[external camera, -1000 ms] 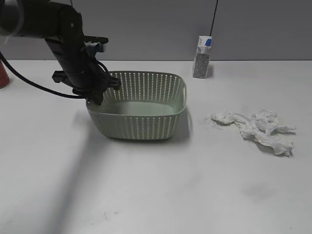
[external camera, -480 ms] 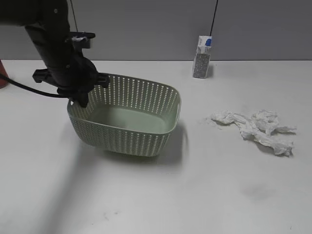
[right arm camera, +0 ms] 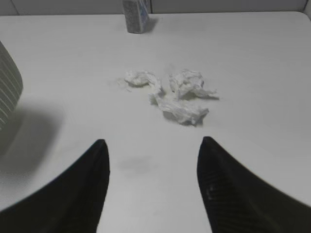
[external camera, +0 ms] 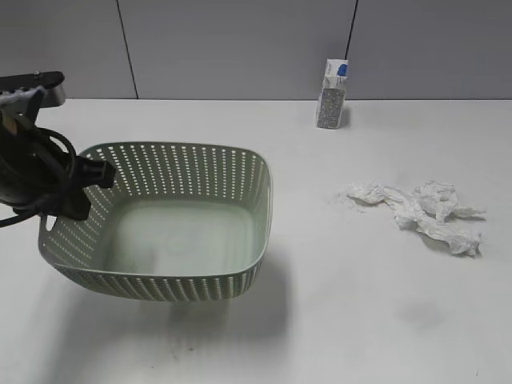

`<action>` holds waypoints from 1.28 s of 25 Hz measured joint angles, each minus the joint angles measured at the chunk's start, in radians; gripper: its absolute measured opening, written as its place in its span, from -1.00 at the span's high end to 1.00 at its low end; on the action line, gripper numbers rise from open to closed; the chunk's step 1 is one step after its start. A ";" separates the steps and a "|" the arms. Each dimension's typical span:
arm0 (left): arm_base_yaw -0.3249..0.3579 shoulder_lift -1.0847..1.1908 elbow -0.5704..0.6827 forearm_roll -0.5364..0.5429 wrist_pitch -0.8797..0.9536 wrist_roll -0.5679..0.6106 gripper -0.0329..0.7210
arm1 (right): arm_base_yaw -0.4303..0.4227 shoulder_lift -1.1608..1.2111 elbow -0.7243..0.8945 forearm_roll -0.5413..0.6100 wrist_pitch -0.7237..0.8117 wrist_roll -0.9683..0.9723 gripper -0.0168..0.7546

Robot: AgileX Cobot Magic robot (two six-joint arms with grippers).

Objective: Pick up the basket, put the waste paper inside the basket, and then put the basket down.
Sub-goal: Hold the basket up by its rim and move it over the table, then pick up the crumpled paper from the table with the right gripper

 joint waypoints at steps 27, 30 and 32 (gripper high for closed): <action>-0.066 0.150 -0.060 -0.026 -0.031 -0.008 0.91 | 0.251 1.729 -0.734 -0.109 -0.245 -0.229 -0.08; -0.066 0.150 -0.061 -0.026 -0.030 -0.008 0.91 | 0.272 1.849 -0.810 -0.126 -0.261 -0.215 -0.08; -0.066 0.151 -0.061 -0.026 -0.030 -0.008 0.91 | 0.275 1.915 -0.851 -0.141 -0.273 -0.212 -0.08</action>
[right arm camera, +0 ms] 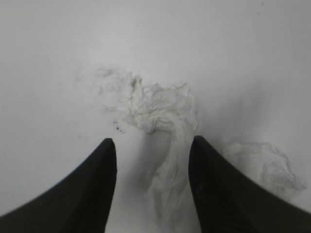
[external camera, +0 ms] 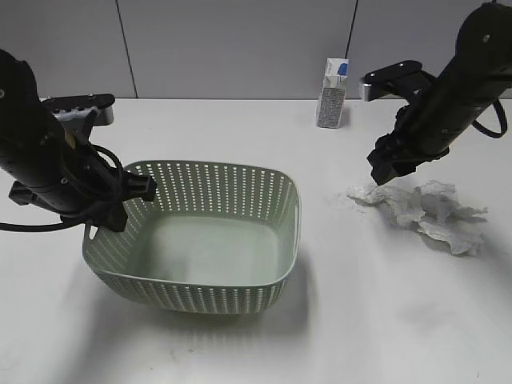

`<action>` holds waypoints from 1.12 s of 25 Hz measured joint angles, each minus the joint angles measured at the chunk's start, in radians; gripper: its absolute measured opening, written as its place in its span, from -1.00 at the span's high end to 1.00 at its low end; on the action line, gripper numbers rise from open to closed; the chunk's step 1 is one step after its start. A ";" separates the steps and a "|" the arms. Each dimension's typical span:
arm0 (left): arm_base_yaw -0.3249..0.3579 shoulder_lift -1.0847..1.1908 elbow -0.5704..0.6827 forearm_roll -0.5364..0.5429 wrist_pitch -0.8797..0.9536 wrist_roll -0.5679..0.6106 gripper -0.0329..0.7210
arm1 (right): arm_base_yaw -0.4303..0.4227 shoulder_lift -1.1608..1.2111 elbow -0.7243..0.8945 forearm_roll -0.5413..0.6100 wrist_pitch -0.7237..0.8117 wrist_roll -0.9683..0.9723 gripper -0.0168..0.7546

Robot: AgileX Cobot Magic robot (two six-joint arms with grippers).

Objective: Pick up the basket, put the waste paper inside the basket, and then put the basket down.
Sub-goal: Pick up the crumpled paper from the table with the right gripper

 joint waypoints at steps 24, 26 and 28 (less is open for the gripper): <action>0.000 0.000 0.000 0.000 0.000 0.001 0.91 | 0.002 0.171 -0.060 -0.034 0.051 0.026 0.90; 0.000 0.000 0.000 0.000 0.000 0.001 0.91 | 0.009 0.135 -0.069 -0.031 0.084 0.019 0.90; 0.000 0.000 0.000 -0.001 0.000 0.001 0.91 | 0.028 0.075 -0.078 -0.018 0.107 0.003 0.90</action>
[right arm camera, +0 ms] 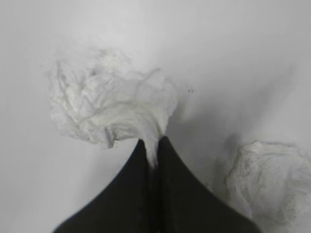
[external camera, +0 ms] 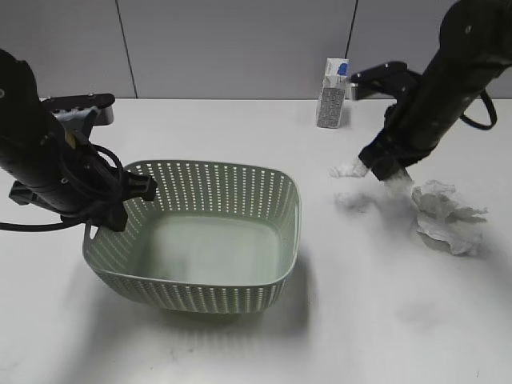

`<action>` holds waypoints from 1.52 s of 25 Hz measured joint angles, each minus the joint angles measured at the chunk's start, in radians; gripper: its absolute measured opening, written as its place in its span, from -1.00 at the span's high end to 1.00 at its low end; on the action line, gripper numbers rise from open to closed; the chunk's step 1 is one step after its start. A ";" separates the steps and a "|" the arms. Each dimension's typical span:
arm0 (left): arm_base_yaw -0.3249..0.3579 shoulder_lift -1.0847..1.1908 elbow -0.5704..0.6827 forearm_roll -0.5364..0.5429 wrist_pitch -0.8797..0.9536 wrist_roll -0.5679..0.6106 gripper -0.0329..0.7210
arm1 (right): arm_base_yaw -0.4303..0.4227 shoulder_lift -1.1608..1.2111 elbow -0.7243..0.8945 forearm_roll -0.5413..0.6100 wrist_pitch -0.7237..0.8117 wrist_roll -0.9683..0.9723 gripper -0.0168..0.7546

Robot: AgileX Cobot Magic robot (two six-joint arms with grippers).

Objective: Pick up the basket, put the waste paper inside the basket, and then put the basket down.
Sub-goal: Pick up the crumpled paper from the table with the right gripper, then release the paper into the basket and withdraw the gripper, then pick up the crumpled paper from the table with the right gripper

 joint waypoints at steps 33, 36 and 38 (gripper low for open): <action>0.028 0.030 0.000 -0.010 -0.036 -0.041 0.91 | -0.053 -0.187 0.016 0.010 0.104 0.264 -0.57; 0.028 0.030 0.000 -0.010 -0.036 -0.041 0.91 | -0.157 -0.187 0.157 0.000 0.036 0.323 -0.56; 0.028 0.030 0.000 -0.010 -0.036 -0.041 0.91 | -0.186 -0.187 0.238 -0.004 -0.032 0.334 -0.55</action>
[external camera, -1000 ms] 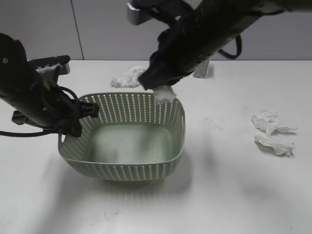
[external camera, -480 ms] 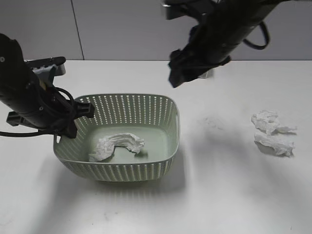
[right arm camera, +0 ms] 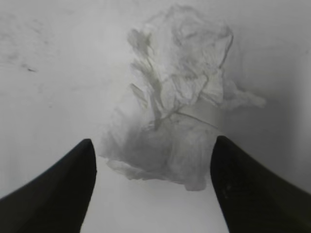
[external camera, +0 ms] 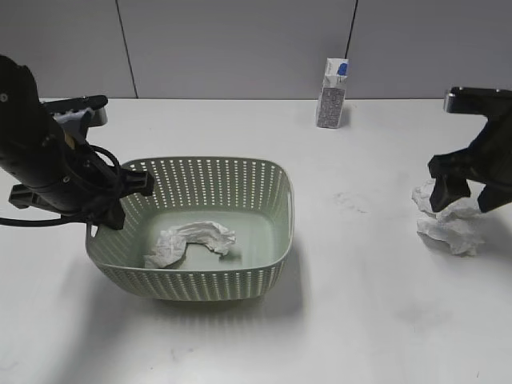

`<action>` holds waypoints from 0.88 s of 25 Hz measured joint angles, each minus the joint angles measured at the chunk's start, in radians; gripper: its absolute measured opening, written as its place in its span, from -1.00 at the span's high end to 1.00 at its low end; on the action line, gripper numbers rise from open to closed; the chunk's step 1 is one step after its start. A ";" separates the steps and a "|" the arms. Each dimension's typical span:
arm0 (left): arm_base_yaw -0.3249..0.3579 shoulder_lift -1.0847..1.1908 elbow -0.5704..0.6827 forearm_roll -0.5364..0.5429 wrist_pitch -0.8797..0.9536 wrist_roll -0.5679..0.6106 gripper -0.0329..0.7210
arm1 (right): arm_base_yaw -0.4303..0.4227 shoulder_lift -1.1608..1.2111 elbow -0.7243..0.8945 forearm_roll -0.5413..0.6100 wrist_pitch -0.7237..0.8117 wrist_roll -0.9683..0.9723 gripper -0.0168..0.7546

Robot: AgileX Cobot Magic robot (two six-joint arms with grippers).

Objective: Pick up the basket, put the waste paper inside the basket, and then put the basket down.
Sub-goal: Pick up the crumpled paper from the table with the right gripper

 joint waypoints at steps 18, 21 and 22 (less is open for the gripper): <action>0.000 0.000 0.000 0.001 -0.007 0.000 0.91 | 0.027 0.097 0.153 -0.014 -0.233 0.012 0.81; 0.000 0.000 0.000 0.001 -0.008 0.000 0.91 | 0.084 0.091 0.153 0.004 -0.187 -0.023 0.90; 0.000 0.000 0.000 0.001 -0.008 0.000 0.91 | 0.105 0.084 0.155 0.010 -0.164 -0.028 0.90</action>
